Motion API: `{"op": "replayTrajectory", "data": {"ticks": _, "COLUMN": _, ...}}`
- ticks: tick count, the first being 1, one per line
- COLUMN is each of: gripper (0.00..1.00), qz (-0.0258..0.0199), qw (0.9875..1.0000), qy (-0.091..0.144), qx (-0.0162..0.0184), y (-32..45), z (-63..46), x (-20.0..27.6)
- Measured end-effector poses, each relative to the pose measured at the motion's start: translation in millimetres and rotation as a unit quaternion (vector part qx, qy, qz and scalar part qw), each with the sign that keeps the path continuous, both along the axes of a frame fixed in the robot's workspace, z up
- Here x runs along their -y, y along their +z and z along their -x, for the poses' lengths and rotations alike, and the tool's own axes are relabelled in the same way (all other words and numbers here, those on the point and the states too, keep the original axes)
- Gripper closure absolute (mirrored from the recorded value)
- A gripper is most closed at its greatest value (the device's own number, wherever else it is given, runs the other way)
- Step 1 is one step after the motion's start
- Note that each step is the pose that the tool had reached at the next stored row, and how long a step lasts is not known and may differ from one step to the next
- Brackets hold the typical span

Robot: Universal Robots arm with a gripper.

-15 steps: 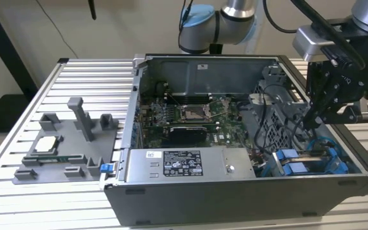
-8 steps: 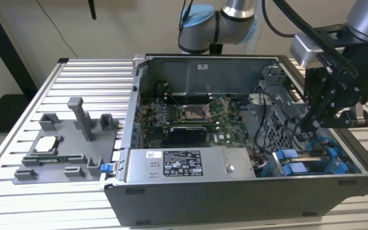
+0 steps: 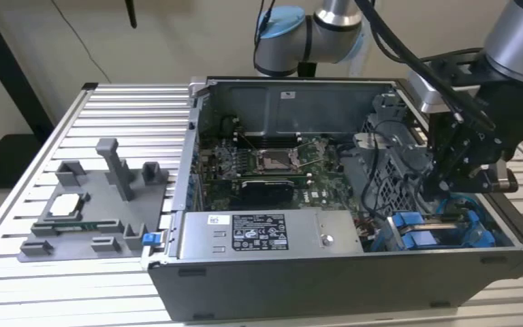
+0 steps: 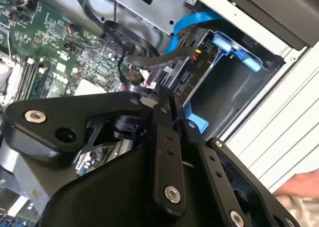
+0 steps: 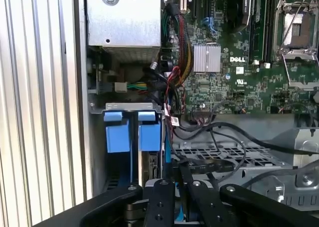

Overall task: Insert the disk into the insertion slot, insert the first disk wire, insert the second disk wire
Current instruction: 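Insert the second disk wire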

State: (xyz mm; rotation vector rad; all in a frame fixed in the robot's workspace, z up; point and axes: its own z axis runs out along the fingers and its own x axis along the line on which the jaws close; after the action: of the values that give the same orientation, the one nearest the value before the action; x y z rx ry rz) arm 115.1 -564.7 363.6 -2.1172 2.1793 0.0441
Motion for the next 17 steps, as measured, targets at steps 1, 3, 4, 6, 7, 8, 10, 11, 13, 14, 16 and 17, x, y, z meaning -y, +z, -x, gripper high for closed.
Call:
{"op": "replayTrajectory", "data": {"ticks": 1, "gripper": 1.0, "qz": 0.0001, "qw": 1.0, "qy": 0.0, "qx": 0.0, "y": -1.5, "z": -0.4, "x": 1.9}}
{"op": "replayTrajectory", "data": {"ticks": 3, "gripper": 1.0, "qz": -0.0001, "qw": 1.0, "qy": 0.0, "qx": 0.0, "y": -4.5, "z": -1.5, "x": 6.8}}
{"op": "replayTrajectory", "data": {"ticks": 4, "gripper": 1.0, "qz": 0.0, "qw": 1.0, "qy": 0.0, "qx": 0.0, "y": -5.9, "z": -2.3, "x": 8.7}}
{"op": "replayTrajectory", "data": {"ticks": 6, "gripper": 1.0, "qz": -0.0002, "qw": 1.0, "qy": 0.0, "qx": 0.0002, "y": -9.1, "z": -3.8, "x": 10.7}}
{"op": "replayTrajectory", "data": {"ticks": 7, "gripper": 1.0, "qz": -0.0001, "qw": 1.0, "qy": 0.001, "qx": 0.0008, "y": -10.1, "z": -4.6, "x": 11.0}}
{"op": "replayTrajectory", "data": {"ticks": 8, "gripper": 1.0, "qz": -0.0001, "qw": 1.0, "qy": 0.001, "qx": 0.0017, "y": -10.9, "z": -5.3, "x": 11.2}}
{"op": "replayTrajectory", "data": {"ticks": 10, "gripper": 1.0, "qz": -0.0002, "qw": 1.0, "qy": 0.003, "qx": 0.0042, "y": -12.1, "z": -6.6, "x": 11.7}}
{"op": "replayTrajectory", "data": {"ticks": 11, "gripper": 1.0, "qz": -0.0006, "qw": 1.0, "qy": 0.003, "qx": 0.0053, "y": -12.7, "z": -7.2, "x": 12.2}}
{"op": "replayTrajectory", "data": {"ticks": 13, "gripper": 1.0, "qz": -0.001, "qw": 1.0, "qy": 0.004, "qx": 0.0069, "y": -14.0, "z": -8.5, "x": 13.5}}
{"op": "replayTrajectory", "data": {"ticks": 14, "gripper": 1.0, "qz": -0.001, "qw": 1.0, "qy": 0.004, "qx": 0.0072, "y": -14.7, "z": -9.0, "x": 14.2}}
{"op": "replayTrajectory", "data": {"ticks": 16, "gripper": 1.0, "qz": -0.0013, "qw": 1.0, "qy": 0.004, "qx": 0.0076, "y": -15.8, "z": -10.1, "x": 15.2}}
{"op": "replayTrajectory", "data": {"ticks": 17, "gripper": 1.0, "qz": -0.0014, "qw": 1.0, "qy": 0.005, "qx": 0.008, "y": -16.1, "z": -10.9, "x": 15.4}}
